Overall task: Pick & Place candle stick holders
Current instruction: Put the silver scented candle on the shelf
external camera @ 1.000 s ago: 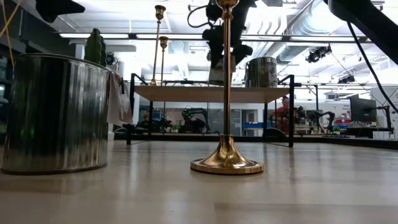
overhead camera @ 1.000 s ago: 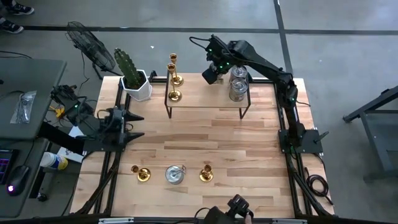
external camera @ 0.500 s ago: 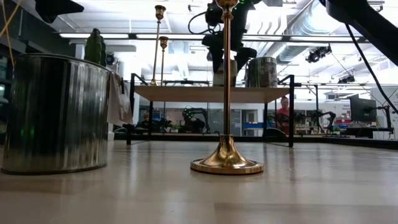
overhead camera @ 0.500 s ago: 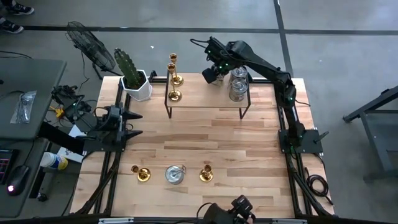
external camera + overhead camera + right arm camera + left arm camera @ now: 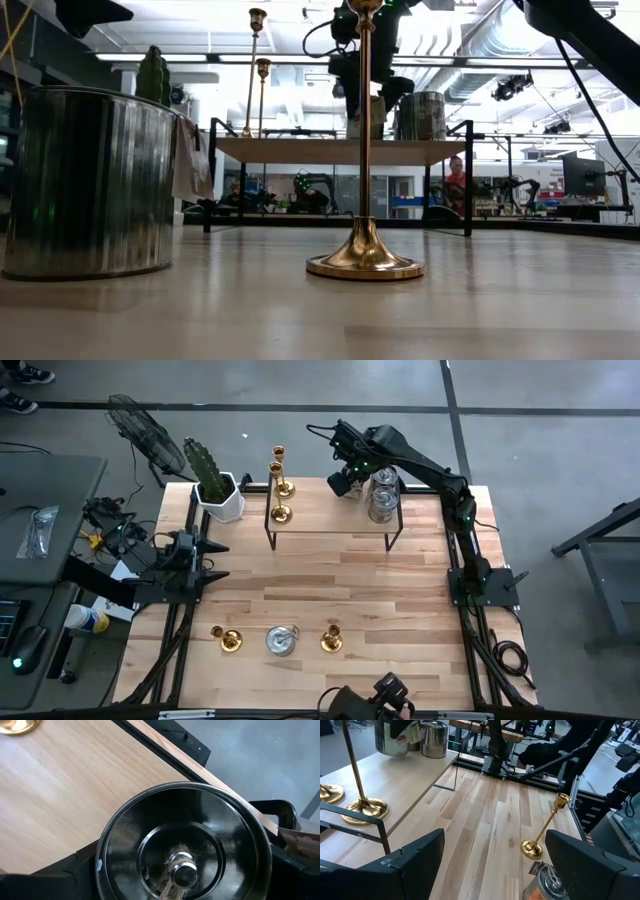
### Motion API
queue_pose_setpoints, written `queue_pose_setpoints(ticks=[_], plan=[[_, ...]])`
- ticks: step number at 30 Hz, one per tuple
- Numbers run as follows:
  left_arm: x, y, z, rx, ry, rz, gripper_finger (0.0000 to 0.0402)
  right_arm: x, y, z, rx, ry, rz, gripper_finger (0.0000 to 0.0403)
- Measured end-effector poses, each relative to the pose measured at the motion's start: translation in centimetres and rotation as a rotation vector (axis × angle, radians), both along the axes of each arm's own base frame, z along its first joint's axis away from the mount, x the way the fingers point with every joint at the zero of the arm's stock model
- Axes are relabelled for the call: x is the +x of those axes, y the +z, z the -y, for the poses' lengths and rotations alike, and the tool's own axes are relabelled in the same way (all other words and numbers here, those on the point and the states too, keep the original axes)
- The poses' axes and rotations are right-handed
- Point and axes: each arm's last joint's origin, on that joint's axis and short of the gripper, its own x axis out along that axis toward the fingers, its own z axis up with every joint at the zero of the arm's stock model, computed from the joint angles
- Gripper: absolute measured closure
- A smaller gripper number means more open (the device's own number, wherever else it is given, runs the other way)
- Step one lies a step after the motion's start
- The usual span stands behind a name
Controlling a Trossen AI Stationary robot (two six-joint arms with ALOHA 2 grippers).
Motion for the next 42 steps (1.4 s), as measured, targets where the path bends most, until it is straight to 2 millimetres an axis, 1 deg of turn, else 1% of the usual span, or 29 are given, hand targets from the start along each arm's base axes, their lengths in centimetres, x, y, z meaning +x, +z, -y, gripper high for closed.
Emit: queue_pose_setpoints(ticks=[5,12,22,29,35,42], plan=[[0.0,-0.2,0.0,-0.012,0.002,-0.011,0.0060,-0.4,0.0,0.4,0.006,0.002,-0.015,0.0049],[0.0,-0.2,0.0,-0.014,0.003,-0.011,0.0060,-0.9,-0.1,0.9,-0.008,0.087,-0.051,0.0049],[0.0,-0.1,0.0,-0.024,0.006,-0.009,0.0060,-1.0,-0.1,0.8,-0.002,0.179,-0.076,0.0049],[0.0,-0.2,0.0,-0.035,0.010,-0.010,0.0060,-1.0,-0.1,0.9,-0.012,0.197,-0.082,0.0048],[0.0,-0.2,0.0,-0.035,0.010,-0.010,0.0060,-1.0,-0.9,1.2,0.001,0.211,-0.109,0.0048],[0.0,-0.2,0.0,-0.035,0.011,-0.010,0.0060,-1.1,-1.0,1.3,0.010,0.218,-0.109,0.0048]])
